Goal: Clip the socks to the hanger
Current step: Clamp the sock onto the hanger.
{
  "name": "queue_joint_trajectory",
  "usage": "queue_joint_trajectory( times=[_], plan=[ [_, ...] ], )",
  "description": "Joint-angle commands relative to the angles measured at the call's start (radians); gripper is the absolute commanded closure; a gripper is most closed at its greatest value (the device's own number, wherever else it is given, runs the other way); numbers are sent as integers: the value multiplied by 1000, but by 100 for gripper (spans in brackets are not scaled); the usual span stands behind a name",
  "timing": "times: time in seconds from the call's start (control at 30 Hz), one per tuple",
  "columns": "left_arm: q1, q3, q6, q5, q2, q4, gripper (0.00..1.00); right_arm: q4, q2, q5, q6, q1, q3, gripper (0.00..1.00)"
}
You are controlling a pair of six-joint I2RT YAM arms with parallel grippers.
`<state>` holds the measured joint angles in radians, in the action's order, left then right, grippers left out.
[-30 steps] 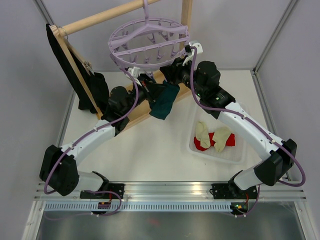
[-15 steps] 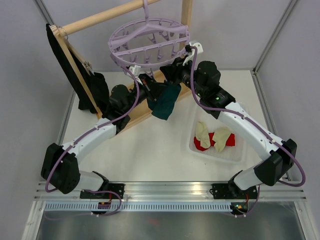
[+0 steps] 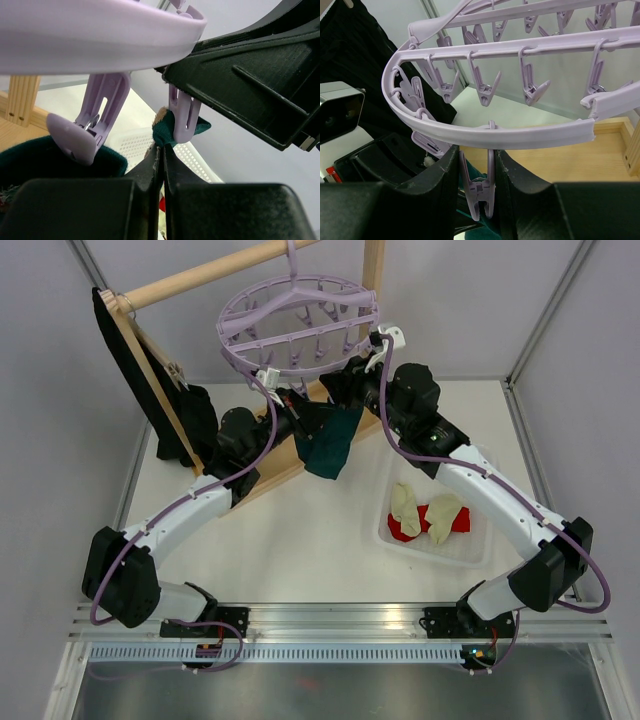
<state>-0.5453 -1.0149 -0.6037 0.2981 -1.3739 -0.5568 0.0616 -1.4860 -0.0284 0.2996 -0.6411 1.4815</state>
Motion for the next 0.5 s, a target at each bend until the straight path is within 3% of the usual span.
queue_joint_trajectory(
  times=[0.0, 0.47],
  plan=[
    [4, -44, -30, 24, 12, -54, 98, 43, 4, 1, -4, -6, -7, 100],
    [15, -40, -53, 35, 26, -69, 98, 56, 16, 5, -30, -11, -29, 100]
  ],
)
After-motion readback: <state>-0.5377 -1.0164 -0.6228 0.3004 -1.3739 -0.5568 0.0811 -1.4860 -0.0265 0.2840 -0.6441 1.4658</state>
